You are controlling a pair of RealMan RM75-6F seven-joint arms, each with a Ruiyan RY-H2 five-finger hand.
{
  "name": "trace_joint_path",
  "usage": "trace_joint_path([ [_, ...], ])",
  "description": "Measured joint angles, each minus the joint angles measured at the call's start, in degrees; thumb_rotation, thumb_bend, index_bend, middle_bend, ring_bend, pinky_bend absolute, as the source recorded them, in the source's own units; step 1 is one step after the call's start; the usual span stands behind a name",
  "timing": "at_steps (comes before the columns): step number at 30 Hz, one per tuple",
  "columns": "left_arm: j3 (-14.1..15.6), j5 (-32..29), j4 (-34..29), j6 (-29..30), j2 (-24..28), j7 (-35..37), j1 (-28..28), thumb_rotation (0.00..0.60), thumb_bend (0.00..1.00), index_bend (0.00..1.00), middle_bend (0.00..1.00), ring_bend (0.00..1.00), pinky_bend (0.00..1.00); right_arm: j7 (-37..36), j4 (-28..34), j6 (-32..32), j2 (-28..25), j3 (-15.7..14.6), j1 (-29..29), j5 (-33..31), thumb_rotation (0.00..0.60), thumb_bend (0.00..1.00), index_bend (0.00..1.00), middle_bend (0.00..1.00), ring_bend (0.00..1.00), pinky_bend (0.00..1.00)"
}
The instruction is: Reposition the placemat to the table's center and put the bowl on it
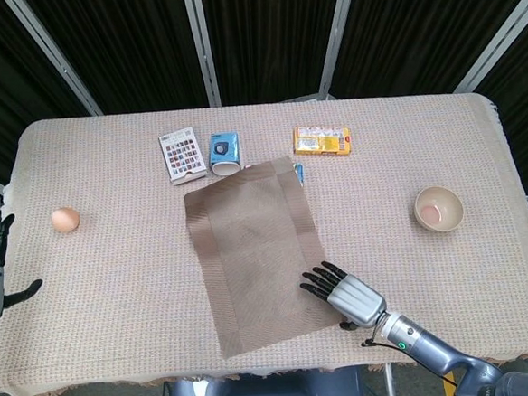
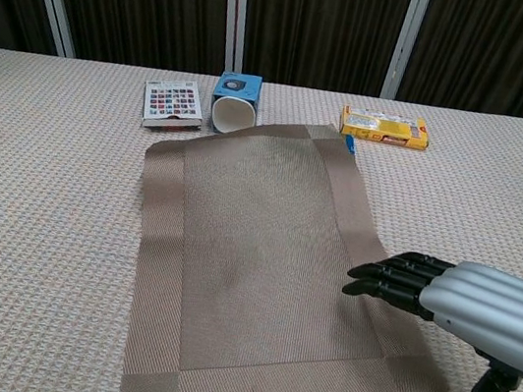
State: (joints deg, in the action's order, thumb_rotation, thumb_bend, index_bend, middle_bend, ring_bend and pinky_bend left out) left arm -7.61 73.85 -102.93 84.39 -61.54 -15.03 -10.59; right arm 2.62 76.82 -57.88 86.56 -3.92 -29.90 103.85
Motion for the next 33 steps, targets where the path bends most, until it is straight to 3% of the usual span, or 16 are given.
trace_joint_path([
  [4,0.0,0.07,-0.04,-0.11,0.06,0.11,0.02,0.6,0.0,0.0,0.0,0.0,0.0,0.25,-0.46,0.4,0.56,-0.47,-0.27,-0.46,0.6,0.04,0.09,0.0,0.0,0.0],
  [10,-0.02,0.22,0.0,-0.22,0.12,0.29,0.07,0.6,0.0,0.0,0.0,0.0,0.0,-0.49,-1.34,-1.3,1.5,-0.8,-0.16,-0.5,0.6,0.37,0.15,0.0,0.0,0.0],
  [16,0.06,0.44,-0.06,-0.3,0.15,0.3,0.11,0.6,0.0,0.0,0.0,0.0,0.0,-1.81,-3.28,-4.19,2.7,-1.03,-0.1,0.4,0.6,0.46,0.2,0.0,0.0,0.0],
  [18,0.09,0.64,-0.11,-0.27,0.16,0.29,0.13,0.6,0.0,0.0,0.0,0.0,0.0,-2.2,-4.09,-4.93,3.07,-1.29,-0.1,0.79,0.6,0.48,0.25,0.01,0.0,0.0],
  [20,0.11,0.69,-0.14,-0.25,0.17,0.29,0.15,0.6,0.0,0.0,0.0,0.0,0.0,-2.65,-4.72,-5.56,3.4,-1.53,-0.09,1.07,0.6,0.51,0.37,0.02,0.0,0.0],
  [22,0.12,0.72,-0.17,-0.24,0.17,0.33,0.19,0.6,0.0,0.0,0.0,0.0,0.0,-3.1,-5.35,-6.14,3.73,-1.74,-0.05,1.28,0.6,0.54,0.58,0.03,0.0,0.0],
  [25,0.13,0.73,-0.17,-0.3,0.19,0.4,0.21,0.6,0.0,0.0,0.0,0.0,0.0,-3.87,-6.17,-6.92,4.16,-1.97,0.05,1.42,0.6,0.56,0.77,0.05,0.0,0.0],
  [33,0.18,0.89,-0.22,-0.44,0.3,0.56,0.24,0.6,0.0,0.0,0.0,0.0,0.0,-6.03,-7.6,-10.28,4.57,-2.74,0.52,2.56,0.6,0.56,0.82,0.07,0.0,0.0],
])
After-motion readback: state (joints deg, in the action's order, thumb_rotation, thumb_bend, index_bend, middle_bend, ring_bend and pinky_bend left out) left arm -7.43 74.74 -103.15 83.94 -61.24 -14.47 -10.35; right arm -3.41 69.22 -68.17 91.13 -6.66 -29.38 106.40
